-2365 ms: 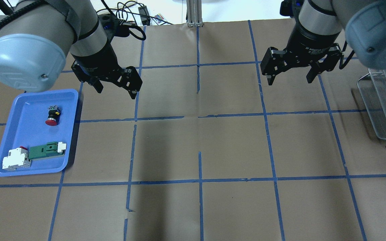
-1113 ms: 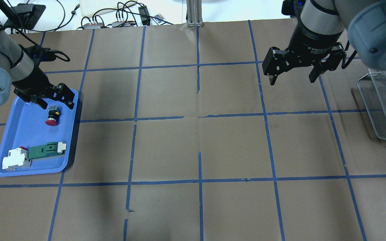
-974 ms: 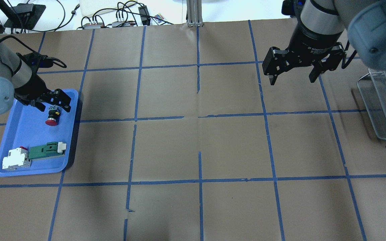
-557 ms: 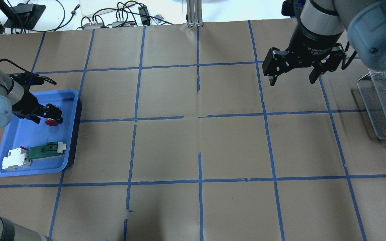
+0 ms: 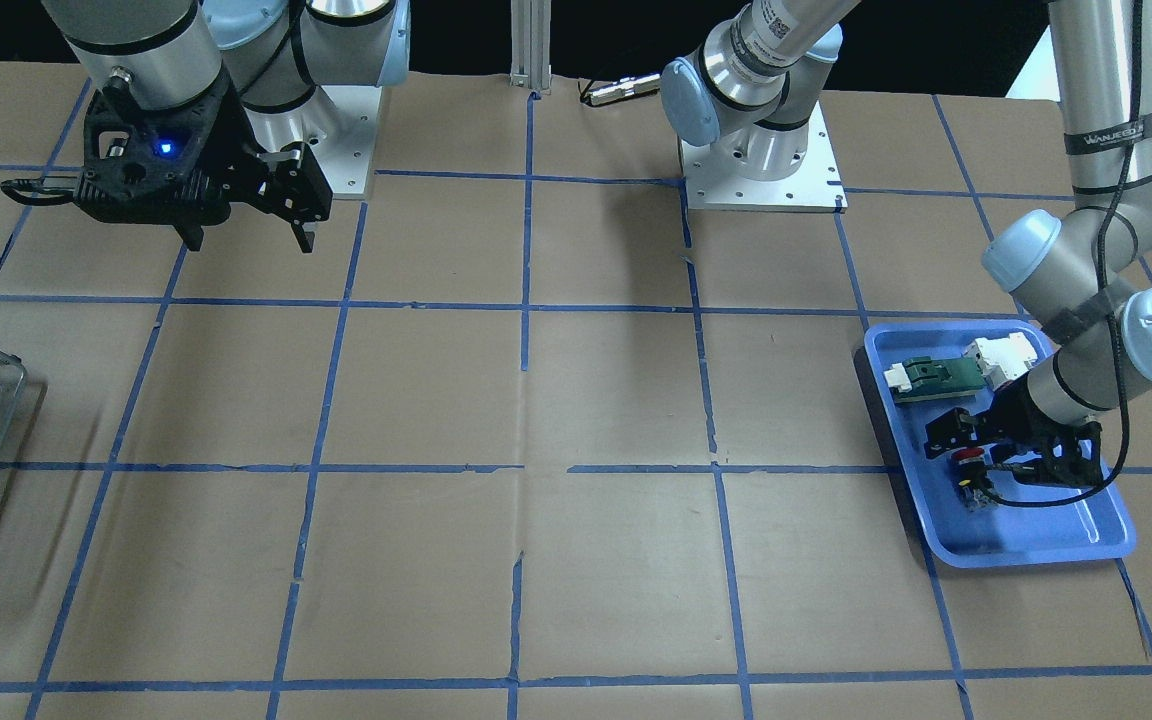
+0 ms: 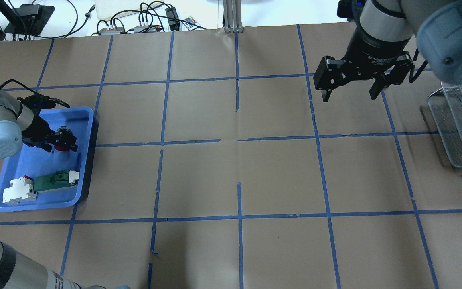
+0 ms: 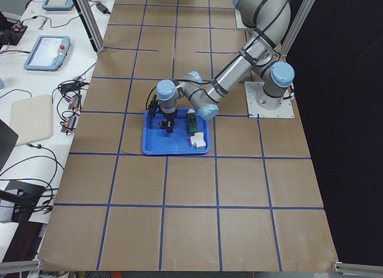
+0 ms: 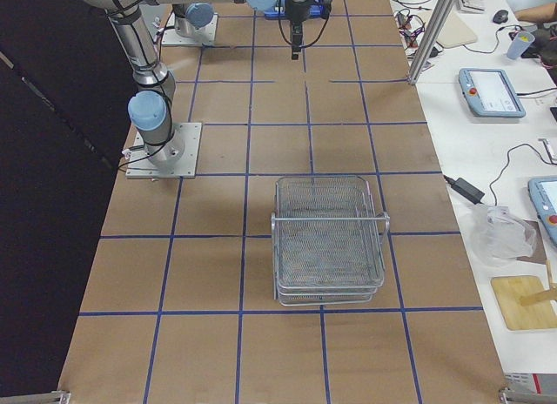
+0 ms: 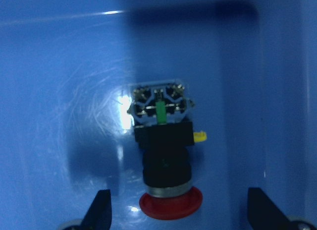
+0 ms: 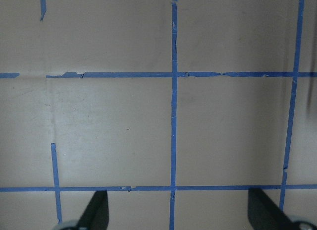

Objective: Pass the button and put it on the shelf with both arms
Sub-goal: 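Close the left gripper on the red push button and lift it, then carry the button toward the right gripper while the right gripper moves to meet it, then close the right gripper on the button held by the left gripper, then open the left gripper and pull it back while the right gripper carries the button away, then lower the button into the wire mesh basket with the right gripper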

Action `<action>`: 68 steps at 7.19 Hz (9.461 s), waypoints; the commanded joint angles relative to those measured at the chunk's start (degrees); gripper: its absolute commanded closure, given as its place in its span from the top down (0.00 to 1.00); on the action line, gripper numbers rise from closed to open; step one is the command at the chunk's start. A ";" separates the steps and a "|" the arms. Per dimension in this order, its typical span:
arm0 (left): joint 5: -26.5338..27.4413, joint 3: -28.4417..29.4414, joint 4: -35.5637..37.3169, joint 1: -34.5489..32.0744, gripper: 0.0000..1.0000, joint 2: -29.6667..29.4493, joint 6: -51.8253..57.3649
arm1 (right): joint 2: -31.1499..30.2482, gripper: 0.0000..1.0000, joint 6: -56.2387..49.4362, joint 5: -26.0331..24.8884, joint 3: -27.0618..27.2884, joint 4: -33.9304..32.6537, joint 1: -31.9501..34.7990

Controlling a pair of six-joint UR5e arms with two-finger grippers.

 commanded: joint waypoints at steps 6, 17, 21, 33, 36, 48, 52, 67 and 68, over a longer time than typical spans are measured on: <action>-0.06 3.70 -0.85 -0.95 0.00 2.00 12.60 | 0.22 1.00 -0.50 5.75 -0.52 -1.05 -0.29; -29.28 20.31 -19.85 -41.37 0.00 8.08 40.21 | -2.96 1.00 -78.07 21.48 0.00 6.67 -7.49; -37.94 24.54 -17.21 -49.28 0.00 9.04 41.94 | -2.78 0.99 -106.26 27.29 0.18 7.99 -12.24; -40.93 23.85 -14.22 -52.11 0.00 10.18 41.15 | -5.06 1.00 -107.28 41.35 -1.49 15.64 -17.25; -42.42 23.67 -14.22 -52.20 0.00 11.05 41.06 | -4.53 1.00 -109.92 41.35 -1.40 14.77 -17.25; -42.08 23.05 -14.40 -52.20 0.00 12.82 40.54 | -5.76 0.00 -110.54 41.08 -1.32 13.19 -17.25; -38.93 23.05 -15.37 -52.02 1.00 14.66 38.95 | -5.76 0.00 -110.54 40.73 -1.58 13.18 -17.25; 5.39 21.38 -34.25 -39.36 1.00 23.10 -32.70 | 17.43 0.00 -117.31 -7.61 -6.68 -13.36 -41.07; 4.86 22.60 -38.61 -39.10 1.00 23.01 -33.81 | 17.53 0.16 -117.05 -7.26 -6.77 -13.45 -41.07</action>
